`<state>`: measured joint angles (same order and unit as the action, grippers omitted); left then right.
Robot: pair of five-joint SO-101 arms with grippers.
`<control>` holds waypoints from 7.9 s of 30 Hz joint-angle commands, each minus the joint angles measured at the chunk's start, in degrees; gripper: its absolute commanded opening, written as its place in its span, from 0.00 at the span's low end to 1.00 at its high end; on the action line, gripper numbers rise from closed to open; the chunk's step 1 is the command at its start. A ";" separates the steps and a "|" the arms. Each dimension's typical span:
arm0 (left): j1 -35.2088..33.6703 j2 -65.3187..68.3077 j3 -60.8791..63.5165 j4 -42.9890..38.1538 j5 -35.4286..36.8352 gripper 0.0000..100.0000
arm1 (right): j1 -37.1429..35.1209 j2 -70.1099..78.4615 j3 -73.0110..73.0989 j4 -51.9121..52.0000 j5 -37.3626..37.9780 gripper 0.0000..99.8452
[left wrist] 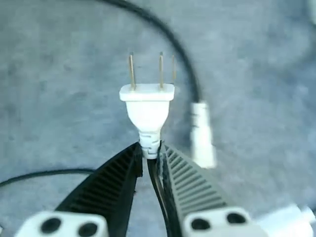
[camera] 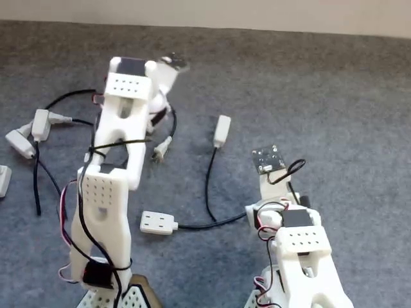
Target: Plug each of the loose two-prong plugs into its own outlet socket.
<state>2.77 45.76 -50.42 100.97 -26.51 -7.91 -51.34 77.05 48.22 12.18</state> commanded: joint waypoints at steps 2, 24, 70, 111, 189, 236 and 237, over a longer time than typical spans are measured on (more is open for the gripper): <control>11.38 -16.57 18.33 0.88 -4.84 0.00 | 3.91 -1.10 -0.66 -0.57 -2.02 0.42; 37.14 -38.73 48.31 -16.97 -0.18 0.10 | 34.33 -13.93 -10.51 12.35 -1.93 0.42; -25.19 -45.93 80.40 -52.31 39.56 0.16 | -24.75 44.62 -41.89 -0.40 -64.00 0.42; -24.22 -45.58 80.66 -52.31 39.47 0.16 | -9.54 50.42 -64.22 13.67 -8.26 0.00; -12.88 -90.95 87.08 -32.44 -2.64 0.29 | -36.09 15.43 -19.12 -10.86 0.00 0.01; 2.24 -110.90 121.98 -51.87 12.66 0.36 | -37.14 4.53 -29.23 1.80 -0.26 0.01; 2.24 -110.90 121.80 -51.87 12.66 0.36 | -37.14 4.53 -29.05 1.80 -0.26 0.01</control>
<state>4.00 -64.57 72.04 49.63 -14.20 -45.63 -46.86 51.21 49.89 11.21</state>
